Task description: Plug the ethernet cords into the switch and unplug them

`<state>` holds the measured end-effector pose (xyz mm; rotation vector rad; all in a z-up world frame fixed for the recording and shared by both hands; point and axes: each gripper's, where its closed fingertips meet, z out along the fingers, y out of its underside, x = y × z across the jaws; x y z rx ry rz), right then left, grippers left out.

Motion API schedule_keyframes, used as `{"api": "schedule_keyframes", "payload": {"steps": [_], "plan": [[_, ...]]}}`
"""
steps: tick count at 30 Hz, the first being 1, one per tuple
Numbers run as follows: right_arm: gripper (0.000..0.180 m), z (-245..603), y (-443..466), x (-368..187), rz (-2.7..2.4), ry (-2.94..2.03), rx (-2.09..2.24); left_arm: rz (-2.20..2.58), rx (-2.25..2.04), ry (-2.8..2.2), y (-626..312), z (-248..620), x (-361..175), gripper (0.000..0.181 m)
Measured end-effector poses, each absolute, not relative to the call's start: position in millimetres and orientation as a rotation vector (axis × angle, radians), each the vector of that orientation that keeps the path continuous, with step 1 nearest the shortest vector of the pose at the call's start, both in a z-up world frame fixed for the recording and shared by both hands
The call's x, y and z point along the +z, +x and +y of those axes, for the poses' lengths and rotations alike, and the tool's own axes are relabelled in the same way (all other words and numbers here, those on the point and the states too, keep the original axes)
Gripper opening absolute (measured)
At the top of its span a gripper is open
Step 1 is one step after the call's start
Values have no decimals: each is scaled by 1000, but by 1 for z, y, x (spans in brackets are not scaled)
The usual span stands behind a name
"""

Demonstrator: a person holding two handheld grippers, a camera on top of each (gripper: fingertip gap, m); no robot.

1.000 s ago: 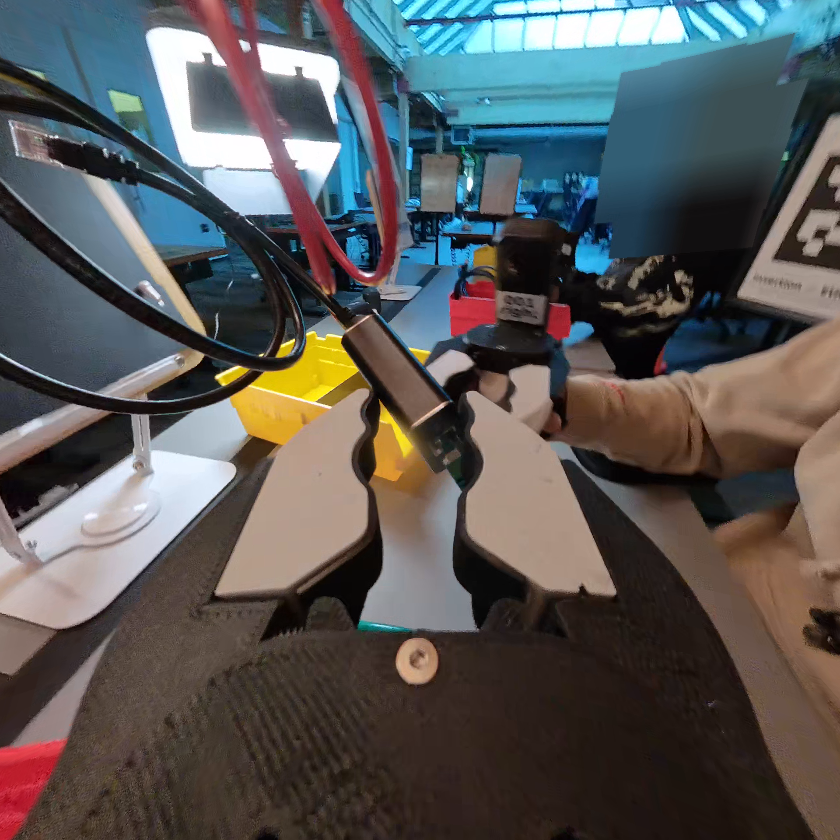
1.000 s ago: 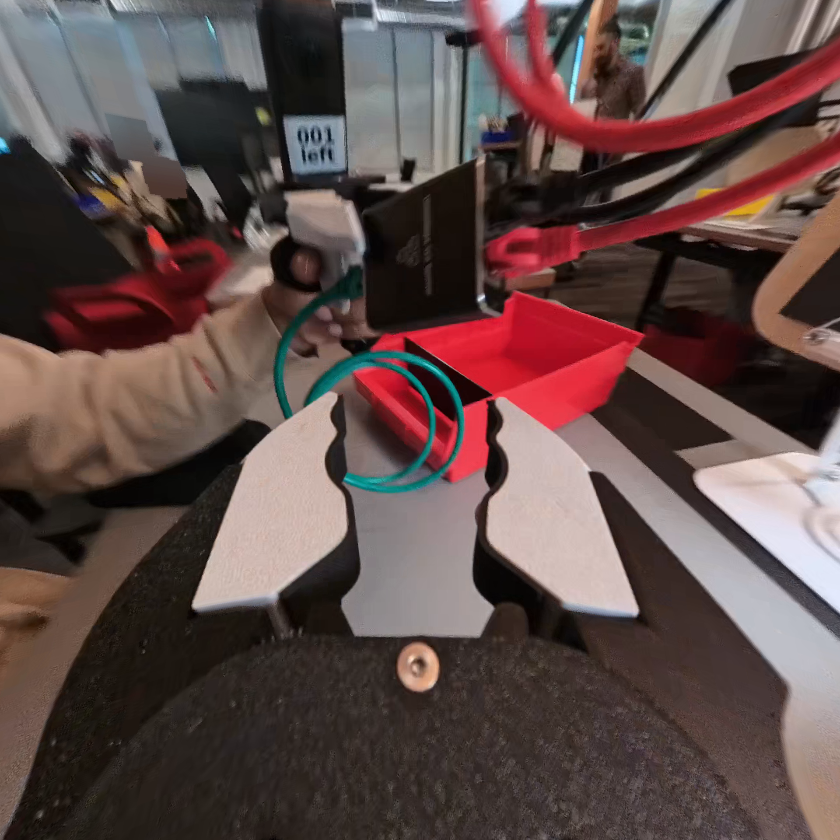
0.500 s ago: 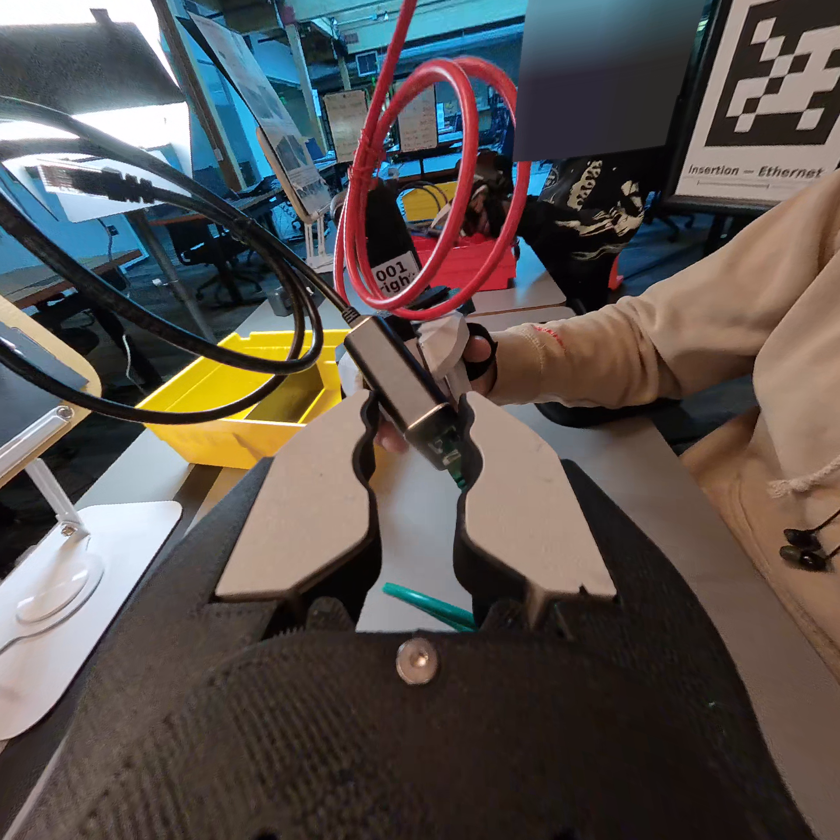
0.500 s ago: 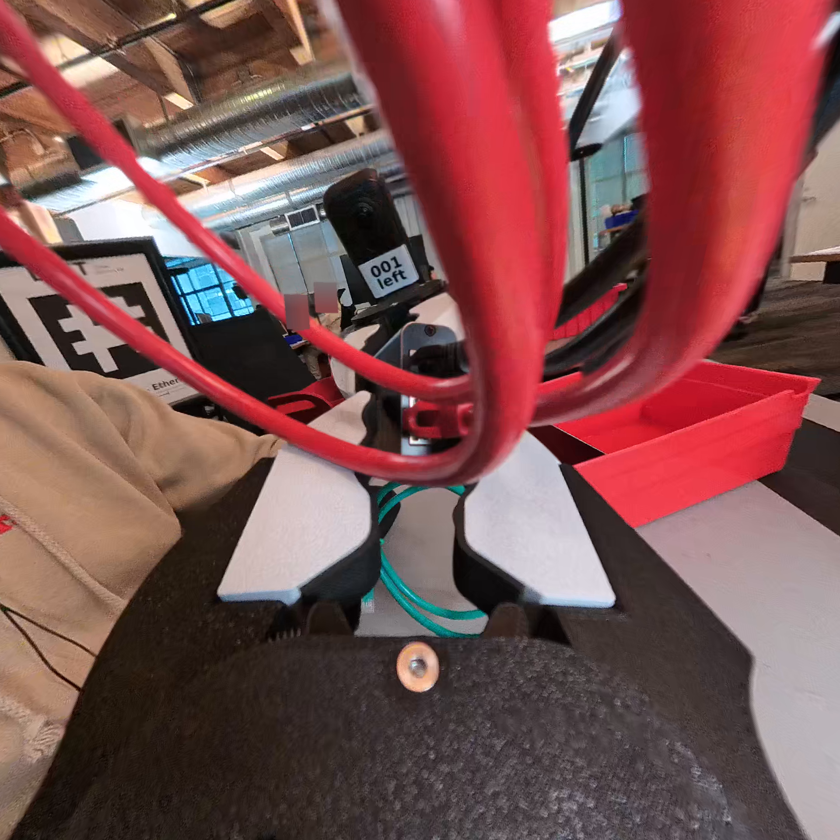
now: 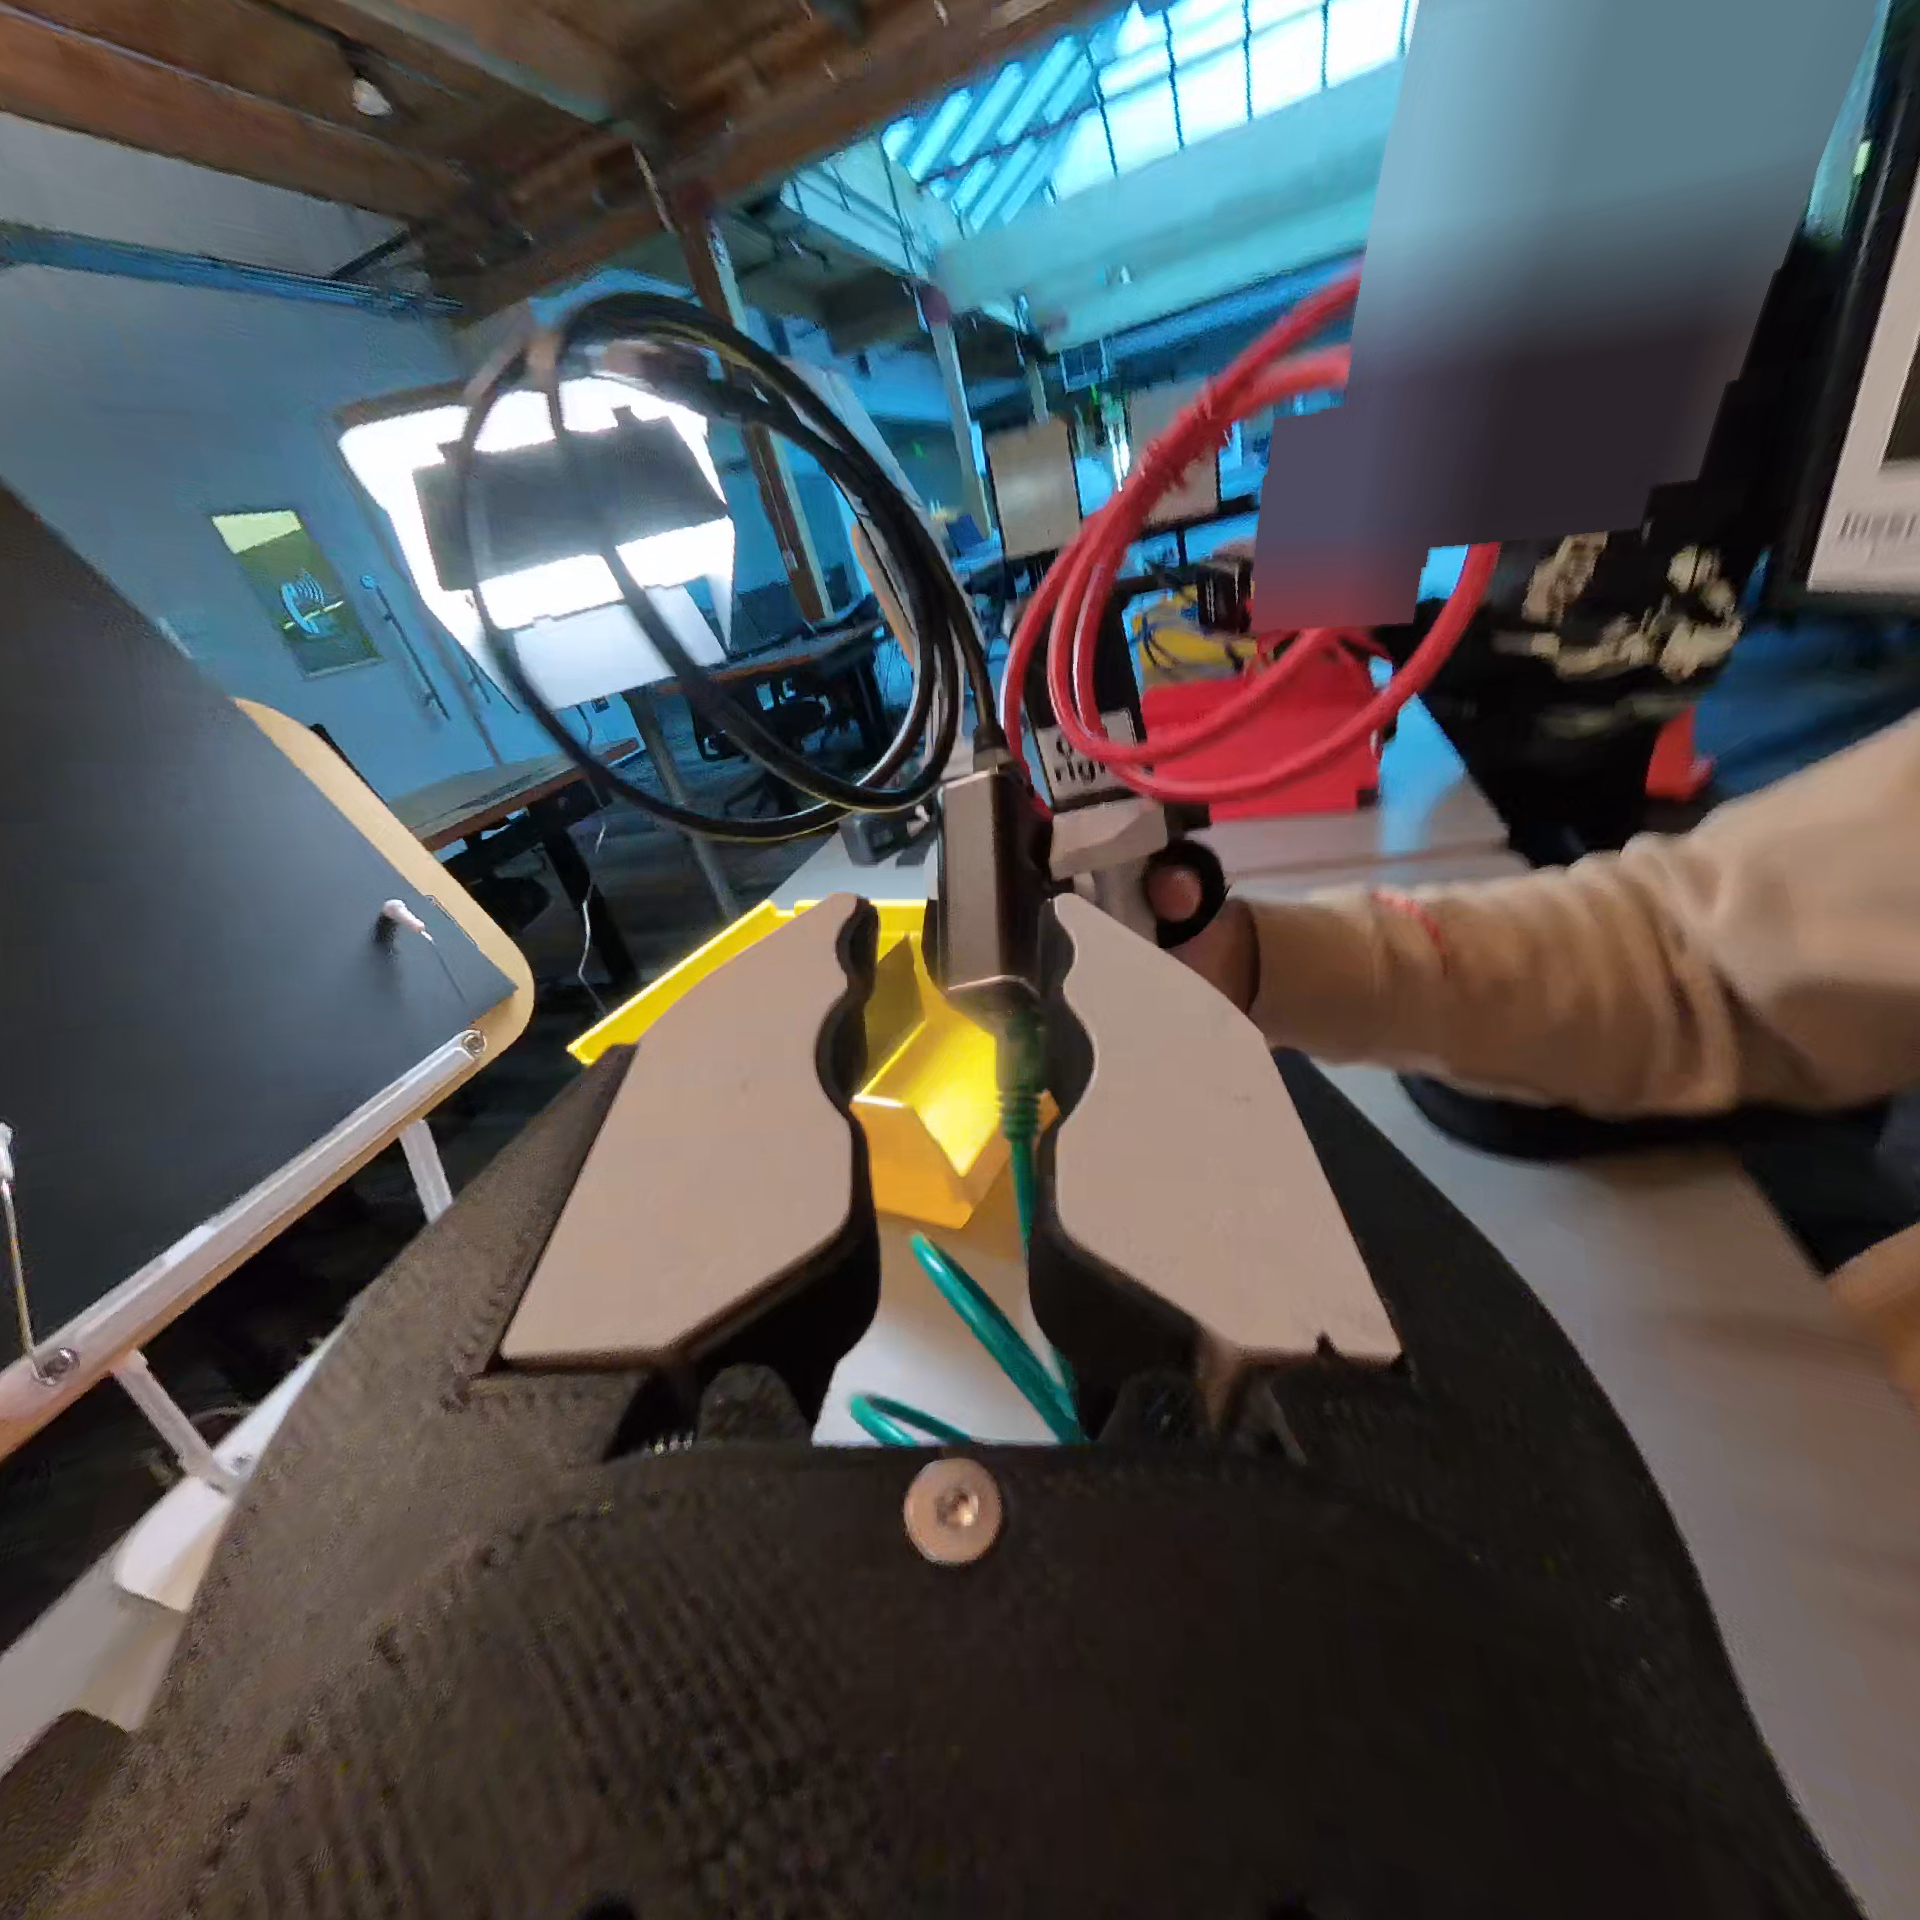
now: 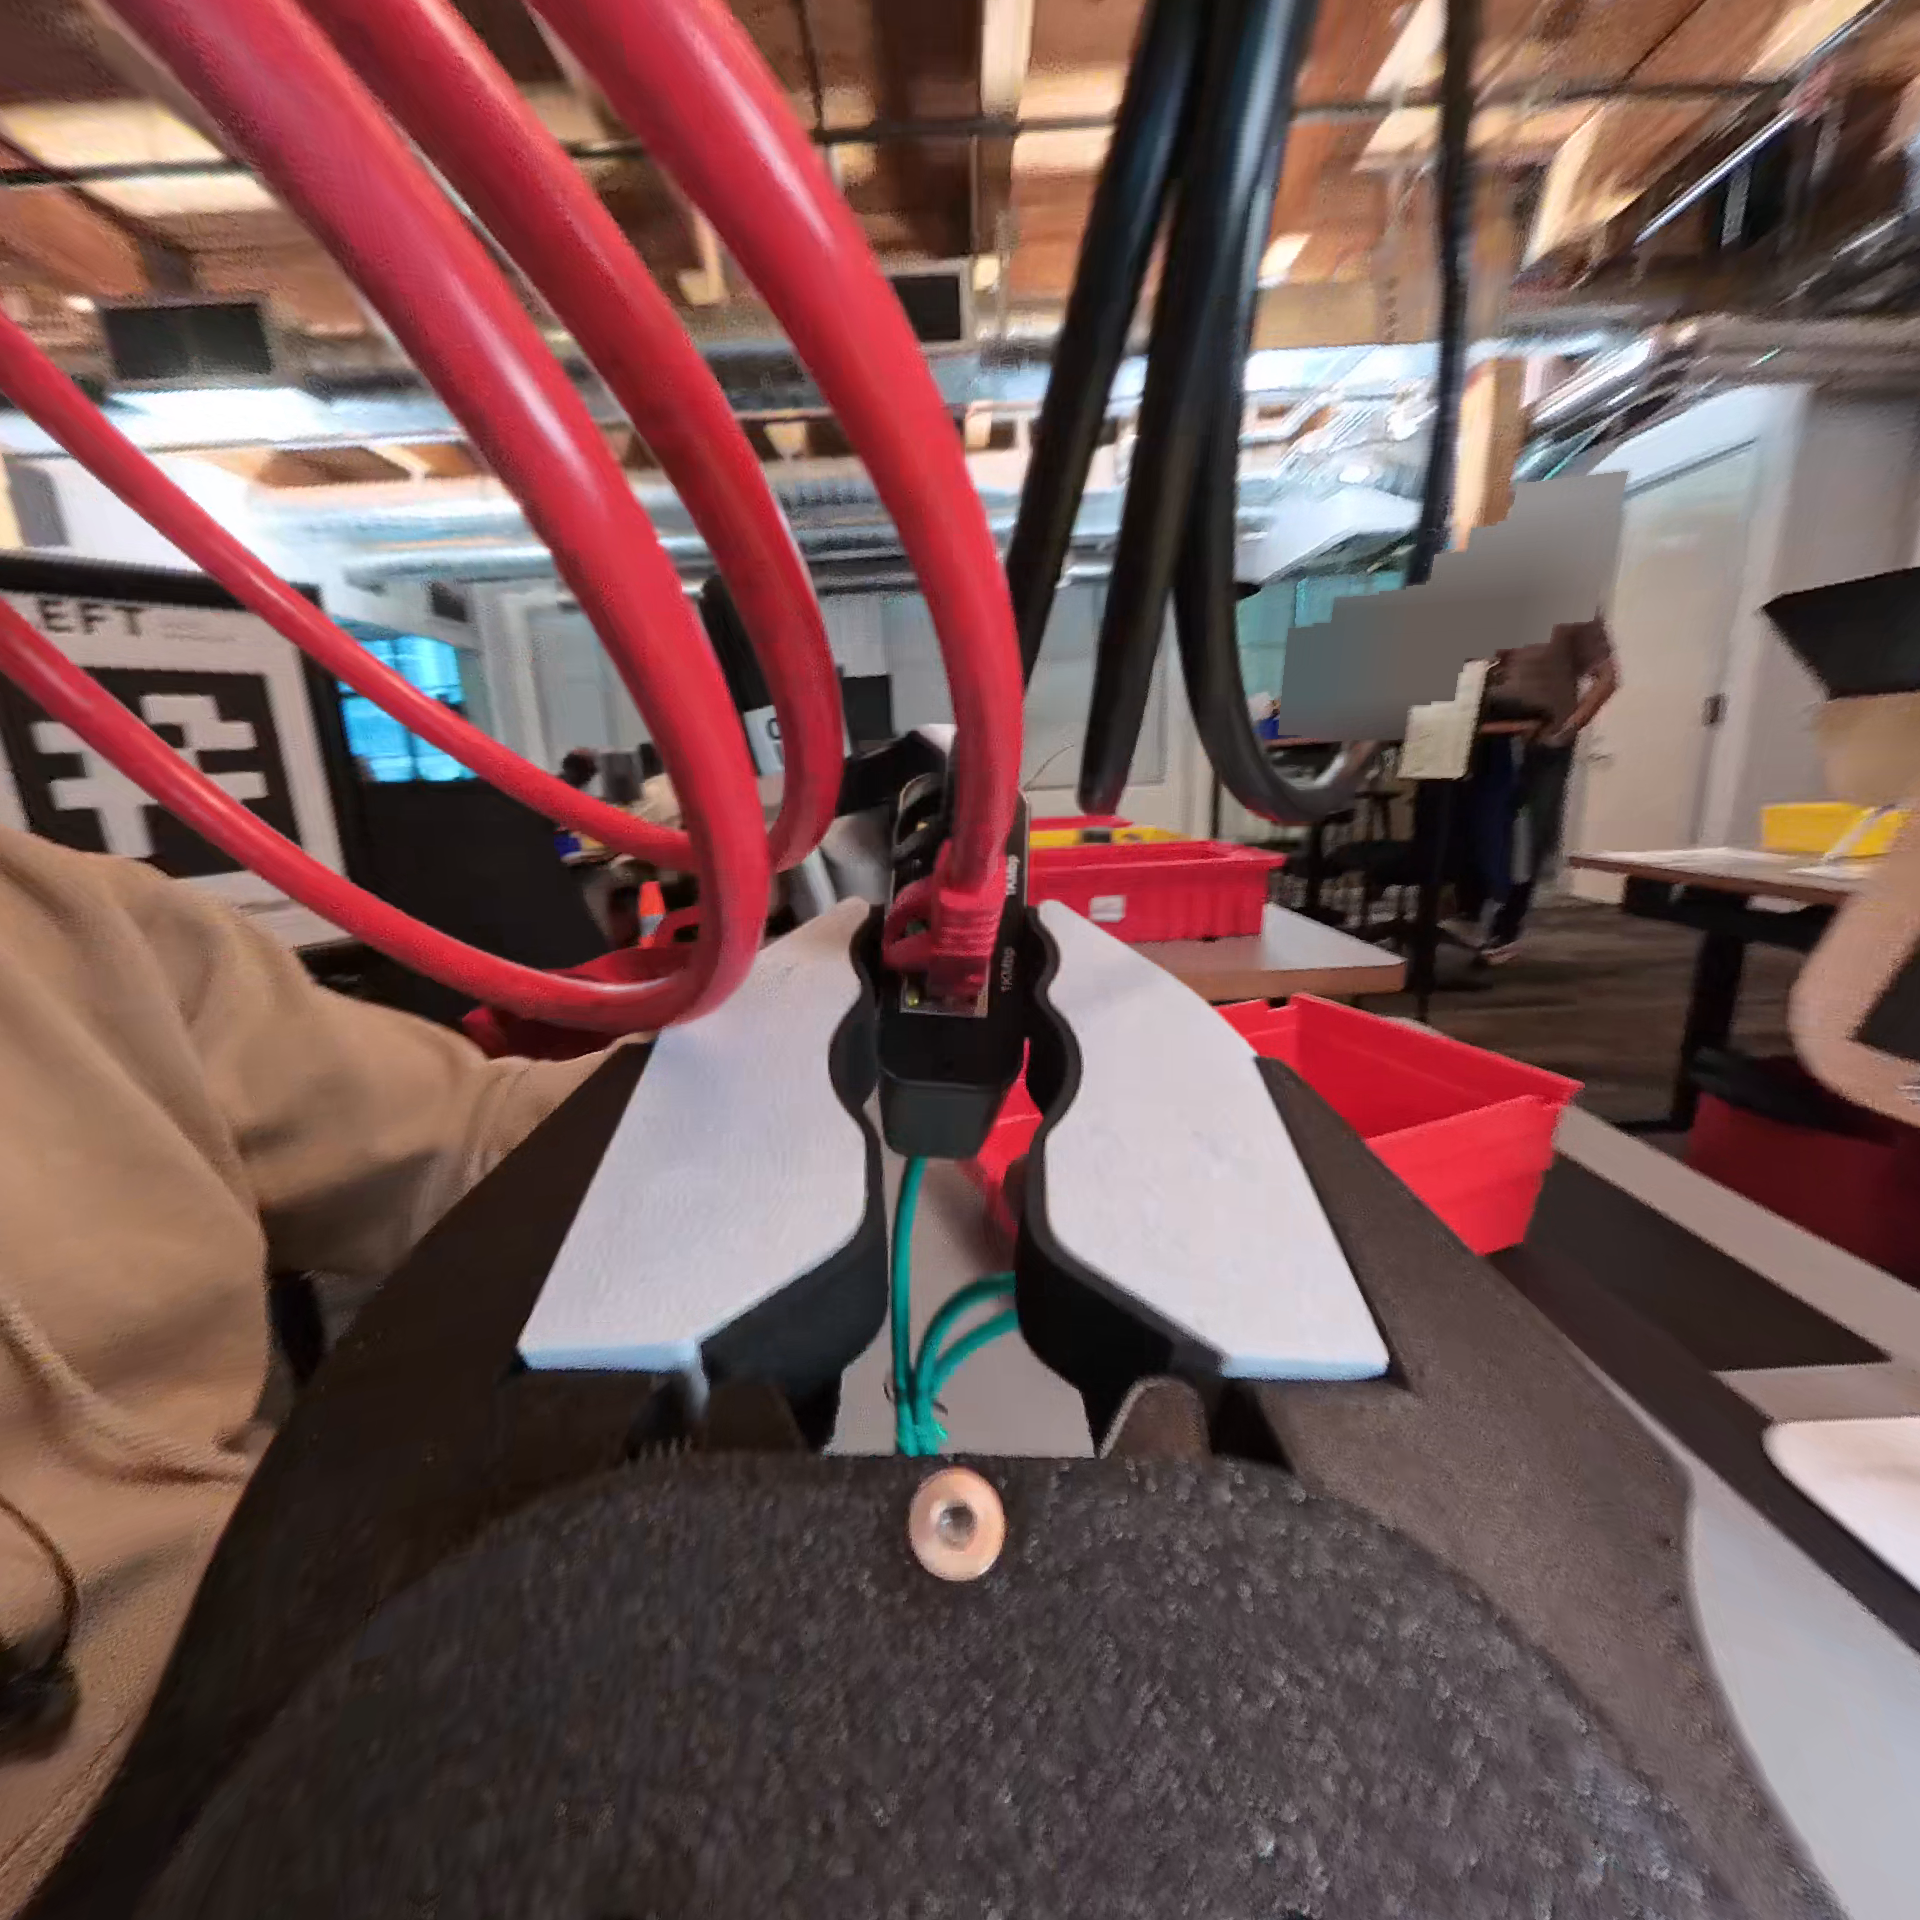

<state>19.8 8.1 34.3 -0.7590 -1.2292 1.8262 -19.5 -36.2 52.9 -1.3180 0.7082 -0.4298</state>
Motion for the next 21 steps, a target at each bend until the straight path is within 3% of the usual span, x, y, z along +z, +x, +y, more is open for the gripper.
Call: {"api": "schedule_keyframes", "payload": {"steps": [4,9,13,17,21], "plan": [[24,33,34,49,-1084,-726,1785,697,-617,-1375,-14,-52,63,31],[23,45,57,75,-889,-627,1799,785,-814,-1475,51,-48,27,34],[23,36,66,91,-803,-550,1853,530,-838,-1451,79,-3,1,43],[23,24,55,90,-817,-561,1830,320,-939,-1346,70,24,19,54],[24,22,43,80,-811,-610,1870,327,-896,-1208,48,31,49,52]]}}
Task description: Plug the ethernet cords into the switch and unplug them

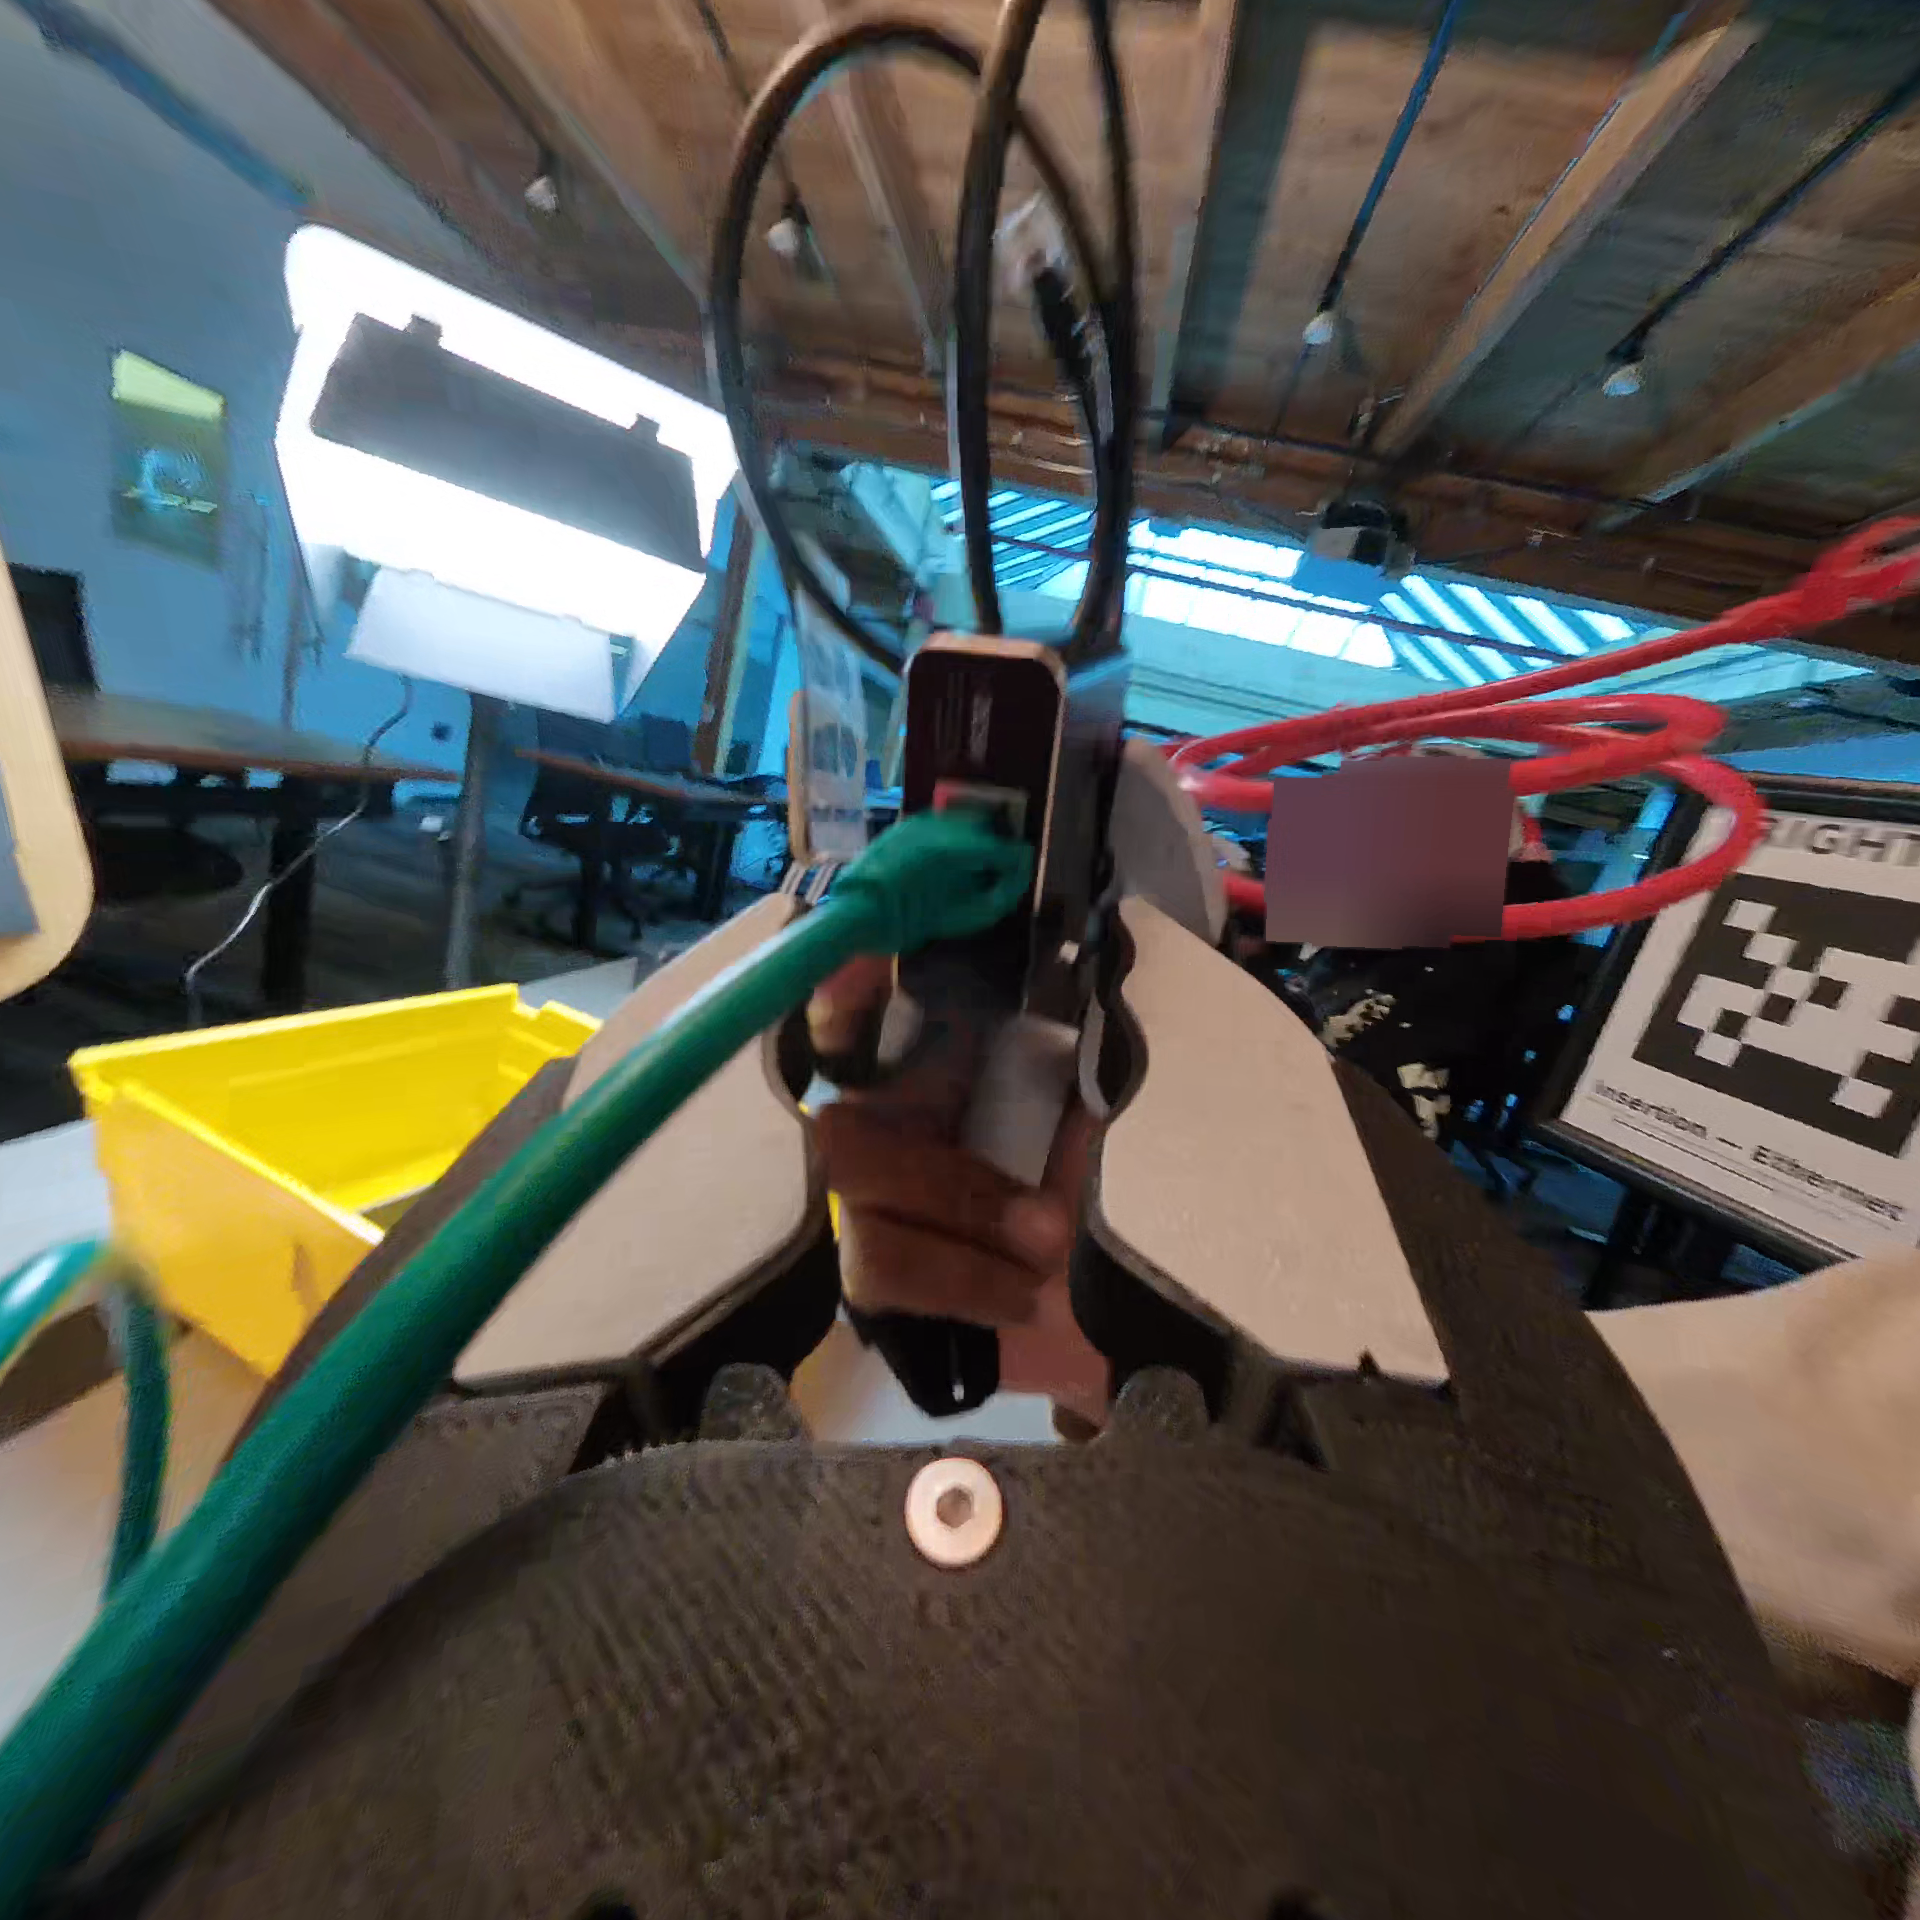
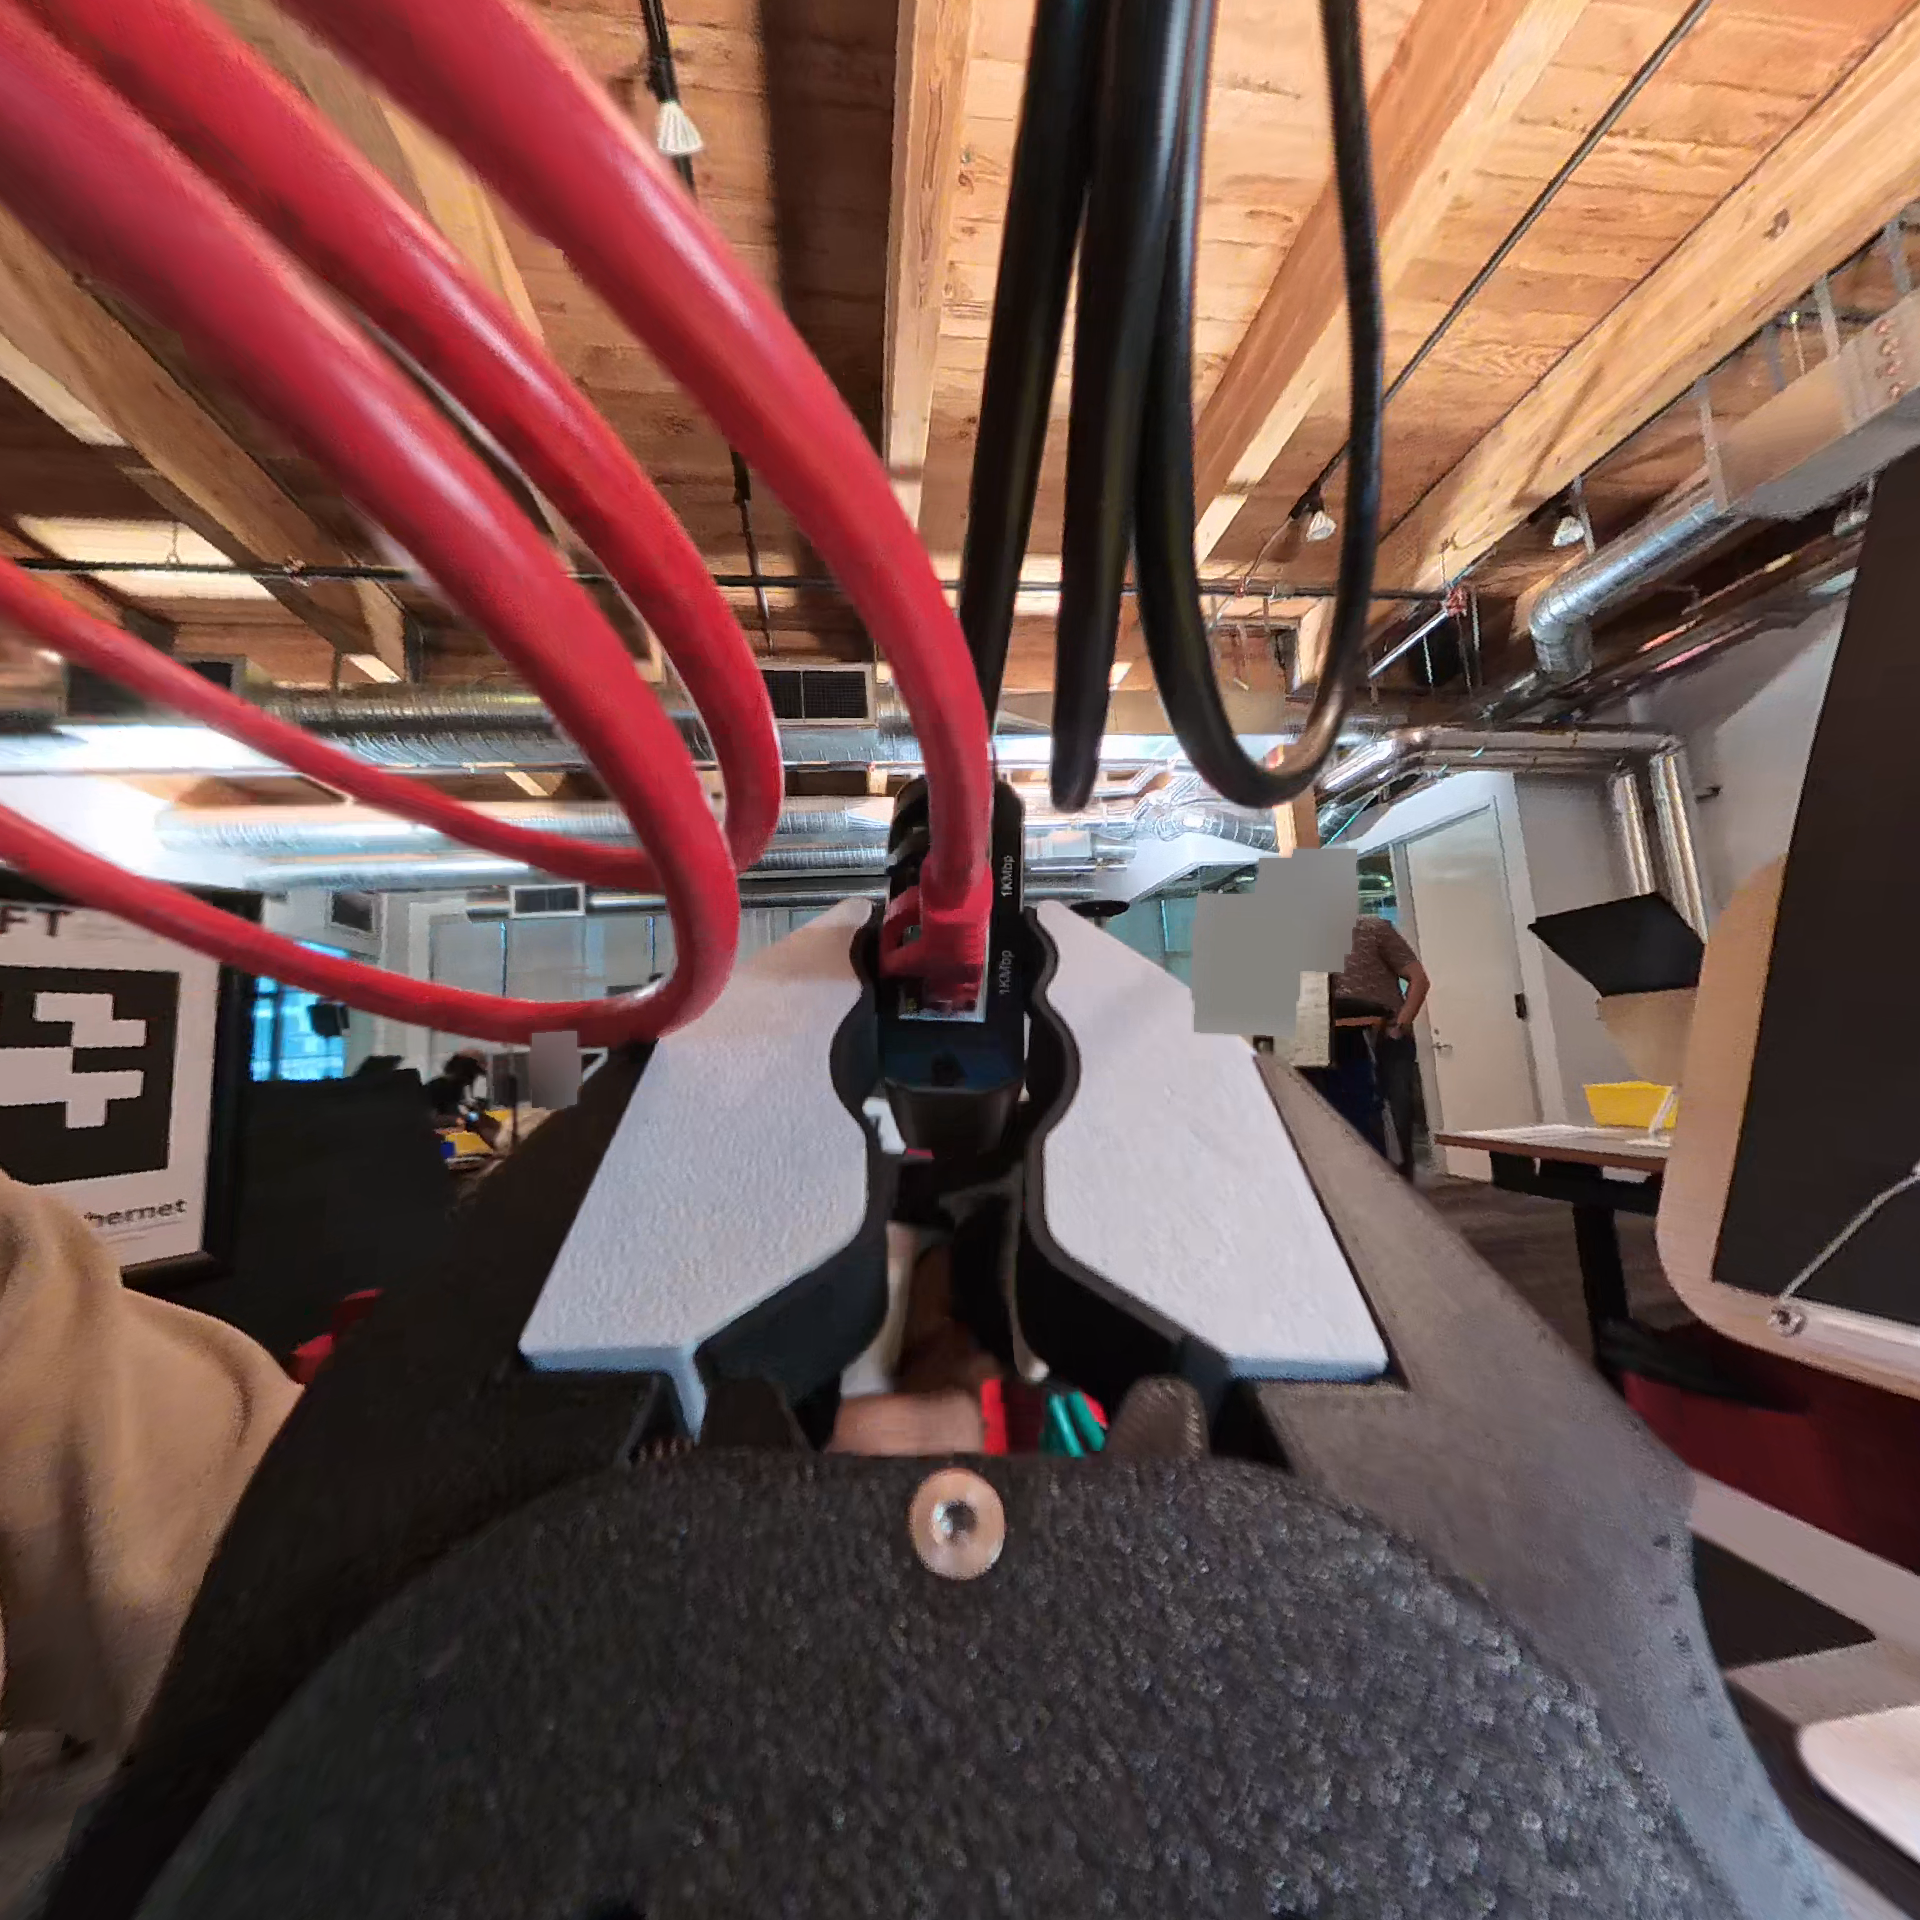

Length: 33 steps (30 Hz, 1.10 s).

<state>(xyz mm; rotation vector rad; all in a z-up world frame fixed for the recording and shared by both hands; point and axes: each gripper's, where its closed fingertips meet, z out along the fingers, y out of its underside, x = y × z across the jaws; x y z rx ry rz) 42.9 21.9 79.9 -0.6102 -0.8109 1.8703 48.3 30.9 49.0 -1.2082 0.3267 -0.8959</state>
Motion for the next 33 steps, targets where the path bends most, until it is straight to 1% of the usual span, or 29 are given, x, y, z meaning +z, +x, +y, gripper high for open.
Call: {"api": "schedule_keyframes", "payload": {"steps": [2,4,5,6,7,9,15,17,18,21,28,30,31,33], "plan": [[24,20,34,71,-823,-649,1892,381,-917,-1212,49,30,51,48],[24,19,28,65,-831,-676,1933,419,-868,-1229,44,30,47,35],[24,17,23,61,-873,-706,1933,435,-851,-1237,40,28,44,33],[27,16,18,55,-927,-746,1914,447,-836,-1256,35,27,40,32],[24,15,13,50,-981,-783,1888,454,-819,-1276,30,25,37,31],[25,14,8,45,-1038,-824,1851,445,-810,-1279,21,20,35,29],[28,11,12,47,-1151,-864,1792,374,-849,-1219,6,11,46,28],[25,12,16,50,-1177,-869,1782,386,-848,-1203,6,8,47,28],[20,12,17,49,-1200,-880,1780,393,-847,-1197,7,7,48,28],[16,8,21,49,-1269,-865,1775,419,-831,-1186,10,4,49,28],[15,-3,30,50,-1370,-811,1748,497,-854,-1173,19,-5,52,27],[14,-6,29,50,-1389,-803,1718,540,-870,-1186,20,-10,54,31],[14,-8,29,49,-1407,-804,1708,558,-882,-1198,20,-12,54,36],[13,-14,27,45,-1453,-799,1688,577,-905,-1195,19,-17,56,36]]}}
